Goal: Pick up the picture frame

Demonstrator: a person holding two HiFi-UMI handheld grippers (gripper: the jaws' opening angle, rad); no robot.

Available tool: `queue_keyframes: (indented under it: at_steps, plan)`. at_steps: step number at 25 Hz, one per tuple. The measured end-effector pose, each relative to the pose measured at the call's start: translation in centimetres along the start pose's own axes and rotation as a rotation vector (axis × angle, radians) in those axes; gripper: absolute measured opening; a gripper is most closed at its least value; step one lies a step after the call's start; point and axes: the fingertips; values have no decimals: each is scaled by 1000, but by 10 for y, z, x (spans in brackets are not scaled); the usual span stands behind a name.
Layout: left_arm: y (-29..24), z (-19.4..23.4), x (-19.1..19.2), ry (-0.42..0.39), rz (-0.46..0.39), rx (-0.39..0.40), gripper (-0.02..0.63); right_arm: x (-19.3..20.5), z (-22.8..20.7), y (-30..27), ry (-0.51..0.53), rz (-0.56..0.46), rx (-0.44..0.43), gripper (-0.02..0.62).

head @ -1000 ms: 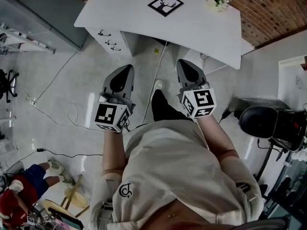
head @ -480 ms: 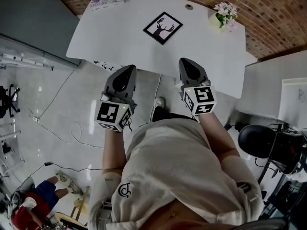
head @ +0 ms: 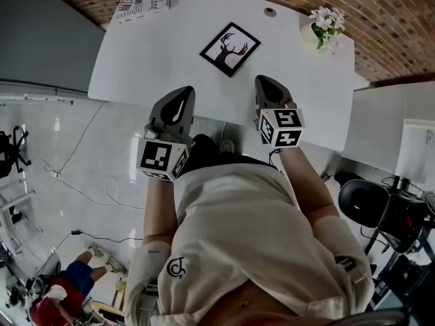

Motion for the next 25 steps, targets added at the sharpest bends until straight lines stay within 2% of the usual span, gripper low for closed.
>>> queue_keyframes:
  at_steps: [7,15,21,25]
  plan:
    - [-66,43,-2,-6,23,110,12,-11,-18,-47,-60,57,37,8]
    - [-142,93,-3,-36,59,261,12,-16,-30,-97,-170,116,134,8]
    - [-180,119,16,-36,118,358,12,14,-40,-134,-276,238,227,9]
    - [-205,125,32,-48,163,413,12,45,-45,-156,-380,320,250,53]
Point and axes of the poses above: the fingertips, and each gripper's own axes: y backward along the fingers, z to its left, x out of its underside, and after that the axes turned 13 degrees about z, right-handed
